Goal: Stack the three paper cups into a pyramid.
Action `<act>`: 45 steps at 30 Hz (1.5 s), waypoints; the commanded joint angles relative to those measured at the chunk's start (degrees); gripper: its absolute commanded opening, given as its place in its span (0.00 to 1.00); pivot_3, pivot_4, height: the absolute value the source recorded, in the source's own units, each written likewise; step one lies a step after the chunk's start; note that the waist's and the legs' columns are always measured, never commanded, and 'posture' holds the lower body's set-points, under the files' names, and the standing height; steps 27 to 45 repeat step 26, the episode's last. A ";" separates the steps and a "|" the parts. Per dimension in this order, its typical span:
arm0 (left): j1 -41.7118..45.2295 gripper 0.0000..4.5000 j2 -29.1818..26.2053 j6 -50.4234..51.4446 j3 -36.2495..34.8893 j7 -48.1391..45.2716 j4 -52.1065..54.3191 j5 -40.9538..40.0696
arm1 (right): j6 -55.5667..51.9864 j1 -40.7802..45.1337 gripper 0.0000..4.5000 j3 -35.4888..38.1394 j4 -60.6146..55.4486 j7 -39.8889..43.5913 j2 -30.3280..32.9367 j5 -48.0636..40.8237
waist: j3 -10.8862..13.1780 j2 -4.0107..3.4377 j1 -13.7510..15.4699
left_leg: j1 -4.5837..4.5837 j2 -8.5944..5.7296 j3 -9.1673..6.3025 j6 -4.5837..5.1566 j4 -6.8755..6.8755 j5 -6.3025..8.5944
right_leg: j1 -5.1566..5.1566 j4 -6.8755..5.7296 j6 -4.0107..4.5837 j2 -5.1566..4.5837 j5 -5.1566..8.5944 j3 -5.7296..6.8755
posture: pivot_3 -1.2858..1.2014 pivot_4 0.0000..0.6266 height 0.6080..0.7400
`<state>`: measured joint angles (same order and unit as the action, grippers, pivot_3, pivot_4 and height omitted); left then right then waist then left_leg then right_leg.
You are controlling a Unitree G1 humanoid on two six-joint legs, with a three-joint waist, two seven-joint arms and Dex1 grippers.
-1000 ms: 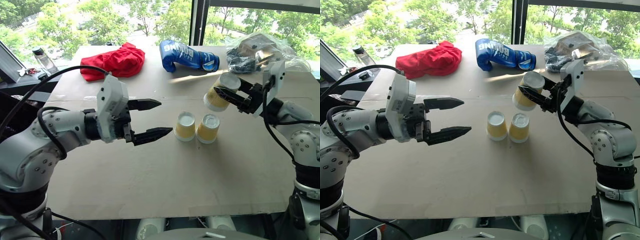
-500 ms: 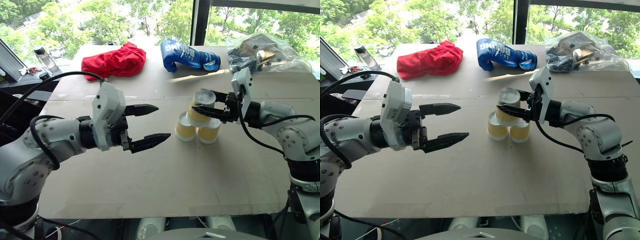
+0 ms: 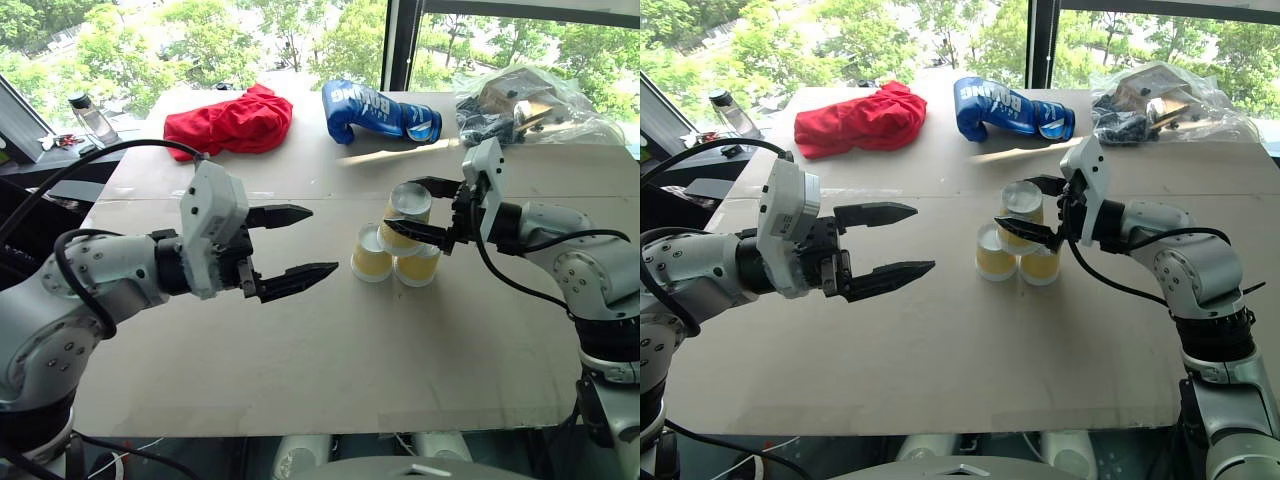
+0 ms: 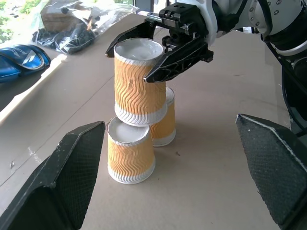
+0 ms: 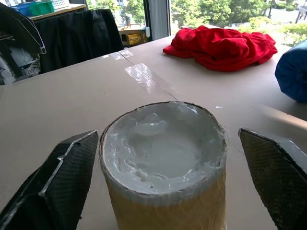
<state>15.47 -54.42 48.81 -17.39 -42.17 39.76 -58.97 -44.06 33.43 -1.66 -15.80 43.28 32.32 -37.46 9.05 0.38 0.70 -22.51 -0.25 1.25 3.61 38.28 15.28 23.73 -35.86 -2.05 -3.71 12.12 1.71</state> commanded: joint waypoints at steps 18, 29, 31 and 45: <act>-32.05 1.00 12.90 -15.52 -0.32 -0.20 -6.79 18.78 | 24.52 -36.87 0.98 20.54 -1.71 13.25 3.18 2.24 | -0.05 -0.01 0.49 | 0.20 0.01 0.02 0.09 -0.11 0.09 | -0.22 0.12 0.09 -0.37 0.08 0.04 | 0.52 0.24 1.00; -30.13 1.00 20.39 -32.01 9.50 1.97 -16.85 35.36 | 43.82 -40.30 0.98 16.88 13.32 15.66 -0.56 12.51 | -0.09 0.09 0.13 | 0.39 0.05 0.21 0.10 -0.09 0.09 | -0.21 0.03 0.12 -0.39 0.05 -0.14 | 0.52 0.24 1.00; -30.13 1.00 20.39 -32.01 9.50 1.97 -16.85 35.36 | 43.82 -40.30 0.98 16.88 13.32 15.66 -0.56 12.51 | -0.09 0.09 0.13 | 0.39 0.05 0.21 0.10 -0.09 0.09 | -0.21 0.03 0.12 -0.39 0.05 -0.14 | 0.52 0.24 1.00; -30.13 1.00 20.39 -32.01 9.50 1.97 -16.85 35.36 | 43.82 -40.30 0.98 16.88 13.32 15.66 -0.56 12.51 | -0.09 0.09 0.13 | 0.39 0.05 0.21 0.10 -0.09 0.09 | -0.21 0.03 0.12 -0.39 0.05 -0.14 | 0.52 0.24 1.00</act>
